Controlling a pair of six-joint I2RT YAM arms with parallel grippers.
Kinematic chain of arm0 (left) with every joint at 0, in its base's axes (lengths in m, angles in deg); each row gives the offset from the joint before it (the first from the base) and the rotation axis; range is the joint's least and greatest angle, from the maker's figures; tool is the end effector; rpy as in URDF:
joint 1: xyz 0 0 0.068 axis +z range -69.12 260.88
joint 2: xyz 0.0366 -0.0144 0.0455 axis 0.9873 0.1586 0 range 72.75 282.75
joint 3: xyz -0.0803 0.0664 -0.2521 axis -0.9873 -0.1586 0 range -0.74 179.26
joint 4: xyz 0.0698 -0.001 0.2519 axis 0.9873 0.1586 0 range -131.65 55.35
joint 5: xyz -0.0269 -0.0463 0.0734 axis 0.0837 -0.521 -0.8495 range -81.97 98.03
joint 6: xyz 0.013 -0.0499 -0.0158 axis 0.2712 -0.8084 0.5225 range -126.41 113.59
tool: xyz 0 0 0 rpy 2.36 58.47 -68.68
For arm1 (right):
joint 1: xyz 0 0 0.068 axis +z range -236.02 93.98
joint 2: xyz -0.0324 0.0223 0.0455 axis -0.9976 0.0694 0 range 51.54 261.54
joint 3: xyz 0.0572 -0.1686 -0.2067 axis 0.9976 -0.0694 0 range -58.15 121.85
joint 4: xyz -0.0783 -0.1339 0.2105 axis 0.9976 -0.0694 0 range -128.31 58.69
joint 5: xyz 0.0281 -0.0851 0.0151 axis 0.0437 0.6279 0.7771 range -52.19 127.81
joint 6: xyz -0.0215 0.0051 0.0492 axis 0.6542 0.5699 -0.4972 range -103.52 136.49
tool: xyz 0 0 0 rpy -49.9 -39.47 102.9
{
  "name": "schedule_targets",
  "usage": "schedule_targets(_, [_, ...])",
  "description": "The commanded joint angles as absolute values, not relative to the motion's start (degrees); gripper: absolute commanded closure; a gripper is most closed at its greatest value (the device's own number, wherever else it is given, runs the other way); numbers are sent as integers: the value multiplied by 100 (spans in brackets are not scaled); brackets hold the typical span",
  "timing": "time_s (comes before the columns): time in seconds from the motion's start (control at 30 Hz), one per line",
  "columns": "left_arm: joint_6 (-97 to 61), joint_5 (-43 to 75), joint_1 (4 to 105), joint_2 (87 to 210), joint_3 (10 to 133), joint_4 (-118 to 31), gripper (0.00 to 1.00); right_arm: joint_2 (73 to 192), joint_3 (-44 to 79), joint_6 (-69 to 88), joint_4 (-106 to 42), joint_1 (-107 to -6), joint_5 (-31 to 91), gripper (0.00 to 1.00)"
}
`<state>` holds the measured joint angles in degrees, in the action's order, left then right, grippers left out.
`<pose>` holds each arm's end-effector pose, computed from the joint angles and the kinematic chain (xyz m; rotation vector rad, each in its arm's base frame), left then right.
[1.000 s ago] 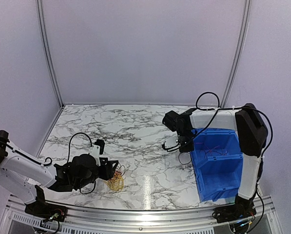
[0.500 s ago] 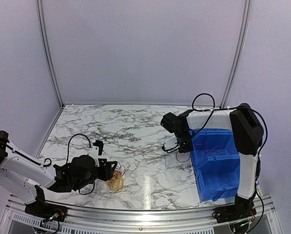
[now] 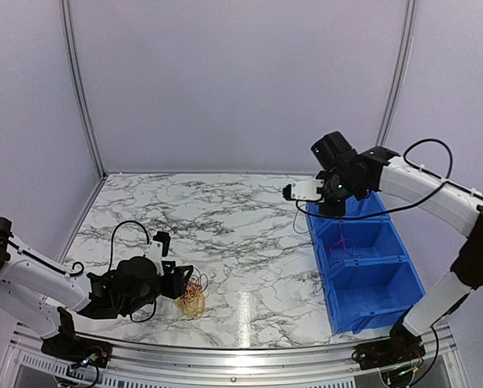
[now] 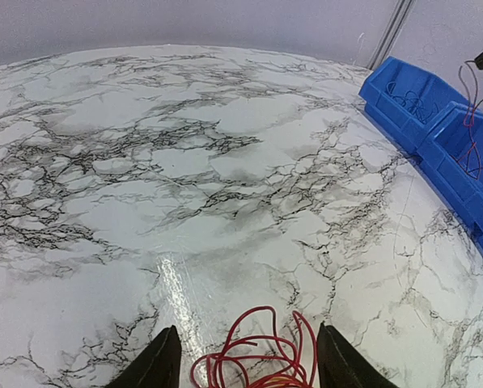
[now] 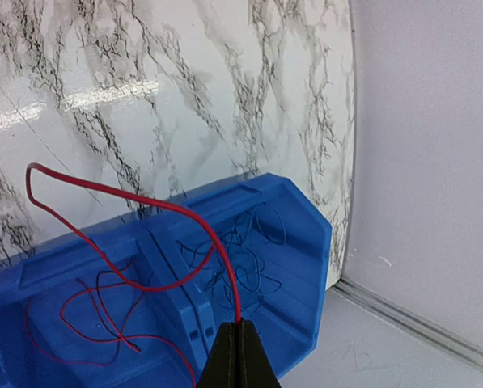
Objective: Untangle the cables
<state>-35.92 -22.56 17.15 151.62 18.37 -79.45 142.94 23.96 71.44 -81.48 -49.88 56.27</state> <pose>0.1230 -0.2084 0.1520 0.2246 1.9281 -0.5781 0.2754 0.1871 0.3042 -1.7877 1.9164 -0.5366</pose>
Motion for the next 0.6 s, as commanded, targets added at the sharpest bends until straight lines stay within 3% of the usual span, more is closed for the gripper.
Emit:
schedule_targets(0.0, [-3378, -2383, 1774, 15144, 1903, -7867, 41, 13577, 1872, 7327, -8203, -5455, 5286, 100])
schedule_targets(0.3, [-3321, -2301, 1821, 15385, 2108, -7814, 41, 12476, 555, 7949, -8131, -6745, 4846, 100])
schedule_targets(0.43, [-3299, -2278, 1843, 15380, 2177, -7752, 41, 12285, 280, 8019, -8075, -6883, 4910, 79])
schedule_targets(0.5, [-3279, -2266, 1855, 15339, 2224, -7691, 41, 12245, 576, 7899, -8282, -6882, 4442, 58])
schedule_targets(0.57, [-3284, -2265, 1856, 15276, 2253, -7606, 41, 12225, 1028, 7714, -8480, -6884, 3824, 48])
